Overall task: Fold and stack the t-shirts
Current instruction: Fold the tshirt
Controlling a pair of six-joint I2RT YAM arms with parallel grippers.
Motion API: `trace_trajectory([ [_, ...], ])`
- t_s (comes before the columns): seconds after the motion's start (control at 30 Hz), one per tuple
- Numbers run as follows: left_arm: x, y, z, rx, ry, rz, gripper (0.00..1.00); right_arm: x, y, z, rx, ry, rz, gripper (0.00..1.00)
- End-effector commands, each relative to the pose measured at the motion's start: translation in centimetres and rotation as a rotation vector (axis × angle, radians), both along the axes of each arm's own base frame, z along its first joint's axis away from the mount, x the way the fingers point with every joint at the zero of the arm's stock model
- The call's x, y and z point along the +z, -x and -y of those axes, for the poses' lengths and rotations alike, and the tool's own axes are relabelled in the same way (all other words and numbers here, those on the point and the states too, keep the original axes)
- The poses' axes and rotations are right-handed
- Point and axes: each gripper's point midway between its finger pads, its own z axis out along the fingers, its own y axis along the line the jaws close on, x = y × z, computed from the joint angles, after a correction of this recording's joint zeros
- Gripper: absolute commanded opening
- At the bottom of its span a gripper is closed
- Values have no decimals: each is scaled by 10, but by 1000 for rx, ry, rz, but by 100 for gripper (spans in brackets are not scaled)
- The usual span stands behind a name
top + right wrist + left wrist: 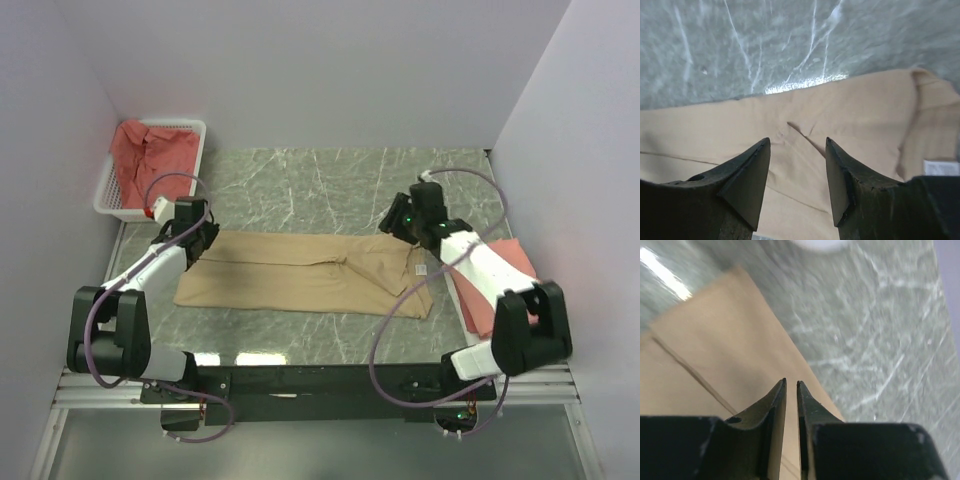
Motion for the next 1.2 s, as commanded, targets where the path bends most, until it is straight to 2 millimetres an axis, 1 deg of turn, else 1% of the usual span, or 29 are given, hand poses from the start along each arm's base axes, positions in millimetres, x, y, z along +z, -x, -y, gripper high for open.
trace_trajectory([
  [0.0, 16, -7, 26, -113, 4, 19, 20, -27, -4, -12, 46, 95, -64, 56],
  [0.03, 18, -7, 29, -134, 5, 24, 20, -39, -8, -17, 56, 101, -86, 56],
  [0.13, 21, -7, 37, -169, 11, 28, 19, -59, -12, -31, 88, 116, -127, 58],
  [0.17, 22, -6, 40, -180, 10, 32, 19, -63, -11, -35, 96, 119, -137, 59],
  [0.2, 23, -6, 40, -183, 9, 33, 19, -66, -9, -43, 111, 130, -137, 62],
  [0.3, 24, -7, 44, -202, 11, 36, 18, -79, -7, -55, 121, 174, -167, 63],
  [0.4, 23, -6, 46, -214, 10, 30, 18, -87, 1, -60, 118, 189, -191, 63],
  [0.43, 22, -6, 46, -214, 10, 29, 18, -87, 5, -67, 135, 177, -186, 63],
  [0.47, 22, -6, 46, -215, 9, 30, 18, -86, 8, -69, 129, 160, -187, 63],
  [0.5, 22, -5, 46, -216, 8, 28, 18, -88, 14, -70, 134, 152, -191, 63],
  [0.57, 19, -5, 46, -218, 7, 24, 17, -88, 21, -76, 150, 110, -191, 63],
  [0.7, 17, -6, 48, -226, 12, 18, 16, -86, 37, -81, 179, 48, -195, 62],
  [0.8, 15, -7, 50, -231, 17, 18, 16, -79, 53, -87, 214, -22, -177, 62],
  [0.87, 15, -7, 51, -234, 20, 18, 15, -74, 56, -93, 227, -61, -155, 62],
  [0.9, 13, -7, 51, -235, 21, 15, 15, -71, 62, -96, 249, -79, -154, 62],
  [1.1, 12, -8, 52, -238, 19, 9, 15, -70, 82, -103, 293, -111, -145, 61],
  [1.17, 11, -8, 52, -239, 17, 7, 15, -68, 88, -109, 318, -139, -146, 61],
])
